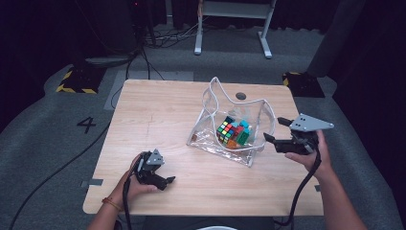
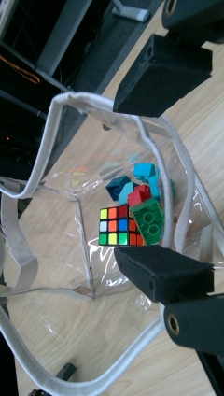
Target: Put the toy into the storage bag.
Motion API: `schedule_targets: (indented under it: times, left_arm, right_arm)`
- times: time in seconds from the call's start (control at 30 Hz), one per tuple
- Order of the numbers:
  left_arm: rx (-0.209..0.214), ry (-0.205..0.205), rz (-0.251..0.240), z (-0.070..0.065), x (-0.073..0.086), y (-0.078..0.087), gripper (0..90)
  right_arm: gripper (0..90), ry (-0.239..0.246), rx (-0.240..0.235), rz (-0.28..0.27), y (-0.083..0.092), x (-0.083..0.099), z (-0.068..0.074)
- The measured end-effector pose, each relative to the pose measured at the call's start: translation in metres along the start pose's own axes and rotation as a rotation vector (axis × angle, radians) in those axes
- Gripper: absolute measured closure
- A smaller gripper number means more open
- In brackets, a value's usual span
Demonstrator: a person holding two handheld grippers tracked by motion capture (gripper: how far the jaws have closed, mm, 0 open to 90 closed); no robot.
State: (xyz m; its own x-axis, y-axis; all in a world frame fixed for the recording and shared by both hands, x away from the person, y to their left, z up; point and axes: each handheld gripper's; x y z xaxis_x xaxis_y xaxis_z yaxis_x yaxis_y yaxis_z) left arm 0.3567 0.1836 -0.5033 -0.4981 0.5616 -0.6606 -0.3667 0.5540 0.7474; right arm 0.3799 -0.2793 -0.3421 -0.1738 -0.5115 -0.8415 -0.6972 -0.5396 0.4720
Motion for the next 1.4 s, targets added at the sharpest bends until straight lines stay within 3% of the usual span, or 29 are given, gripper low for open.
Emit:
schedule_targets:
  times: [0.17, 0.5, 1.4]
  left_arm:
    - [0.0, 0.0, 0.0, 0.0, 0.0, 0.0, 5.7]
    - [0.0, 0.0, 0.0, 0.0, 0.0, 0.0, 5.6]
    - [-0.001, -0.005, 0.001, 0.0, 0.0, 0.0, 5.6]
  right_arm:
    - [24.8, -0.001, 0.02, -0.023, 0.012, 0.005, 0.002]
    - [24.2, 0.001, 0.037, 0.003, 0.018, 0.023, 0.004]
    - [22.9, -0.011, 0.035, 0.227, -0.017, 0.094, 0.013]
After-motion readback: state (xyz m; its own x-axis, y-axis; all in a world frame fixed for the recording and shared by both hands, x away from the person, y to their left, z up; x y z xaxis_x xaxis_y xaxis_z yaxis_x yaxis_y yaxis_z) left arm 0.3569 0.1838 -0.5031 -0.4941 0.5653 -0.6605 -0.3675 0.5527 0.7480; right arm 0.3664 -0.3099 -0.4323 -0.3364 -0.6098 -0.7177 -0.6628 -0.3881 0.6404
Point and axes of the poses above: each handheld gripper's, and its own axes: y roughly backward along the jaws, x roughly out of its underside, z roughly to its left, and after that the axes turned 3 degrees about y, right-handed
